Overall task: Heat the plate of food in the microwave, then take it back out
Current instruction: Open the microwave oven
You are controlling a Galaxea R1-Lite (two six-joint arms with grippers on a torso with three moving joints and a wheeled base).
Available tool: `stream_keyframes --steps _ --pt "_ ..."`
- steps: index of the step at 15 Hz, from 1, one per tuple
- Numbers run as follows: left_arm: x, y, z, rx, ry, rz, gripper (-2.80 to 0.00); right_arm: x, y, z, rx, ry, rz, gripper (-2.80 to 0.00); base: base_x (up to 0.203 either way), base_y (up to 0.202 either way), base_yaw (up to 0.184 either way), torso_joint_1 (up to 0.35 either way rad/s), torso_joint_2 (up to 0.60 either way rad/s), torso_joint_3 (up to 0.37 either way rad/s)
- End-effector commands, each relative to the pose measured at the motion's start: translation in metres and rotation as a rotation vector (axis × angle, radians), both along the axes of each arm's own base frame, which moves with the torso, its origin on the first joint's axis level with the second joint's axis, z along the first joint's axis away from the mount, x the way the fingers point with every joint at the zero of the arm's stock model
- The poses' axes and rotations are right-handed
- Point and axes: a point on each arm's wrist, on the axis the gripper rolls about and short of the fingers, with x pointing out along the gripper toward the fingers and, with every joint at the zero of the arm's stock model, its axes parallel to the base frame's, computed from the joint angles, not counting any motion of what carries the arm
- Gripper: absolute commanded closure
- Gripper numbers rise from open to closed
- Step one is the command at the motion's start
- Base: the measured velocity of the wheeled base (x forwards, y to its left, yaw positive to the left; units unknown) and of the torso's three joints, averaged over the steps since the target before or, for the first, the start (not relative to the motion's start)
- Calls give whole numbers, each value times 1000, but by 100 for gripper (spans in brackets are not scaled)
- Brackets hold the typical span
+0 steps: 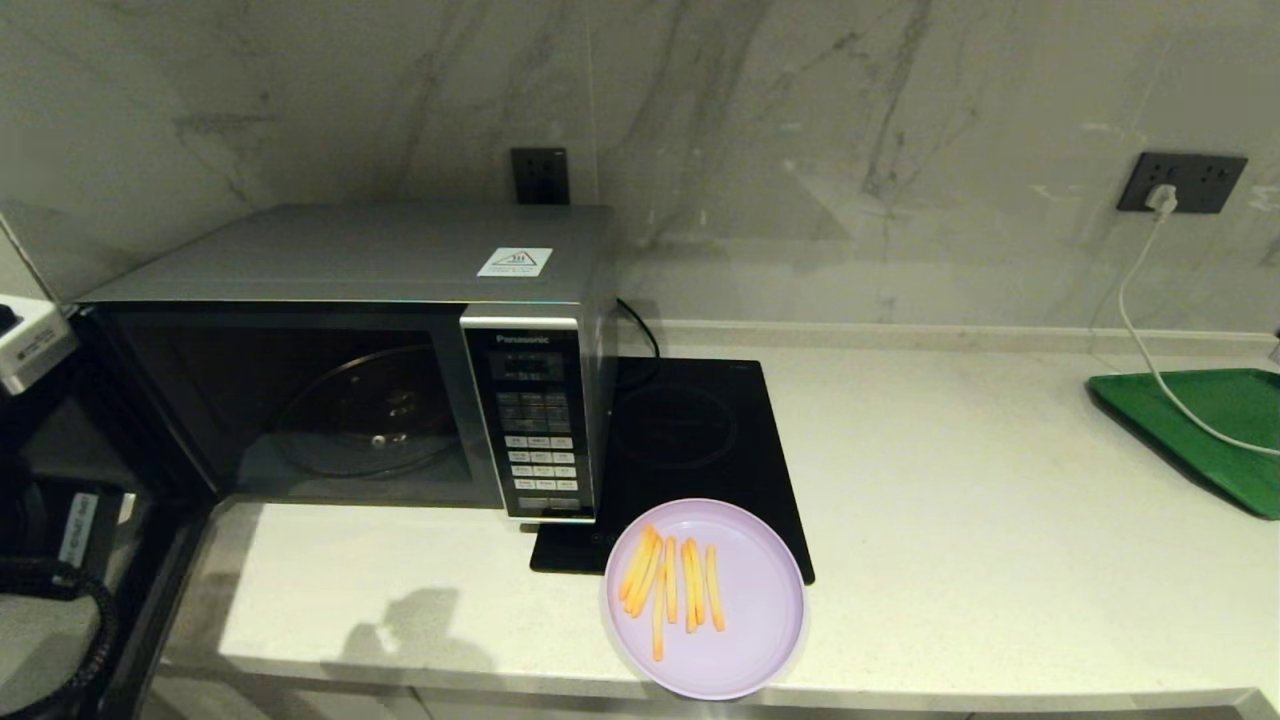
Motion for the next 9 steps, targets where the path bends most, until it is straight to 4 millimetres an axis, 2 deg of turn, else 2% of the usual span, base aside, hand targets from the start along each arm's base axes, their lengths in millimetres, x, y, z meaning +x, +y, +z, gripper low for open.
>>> stream_keyframes --steps 1,4,9 --pt "-9 6 2 1 -24 31 0 0 0 0 0 1 0 0 0 0 0 0 0 0" --pt "-9 6 15 -1 -72 27 0 0 0 0 0 1 1 0 0 0 0 0 0 0" --pt "-5 24 13 -8 -60 162 0 0 0 0 0 1 0 0 0 0 0 0 0 0"
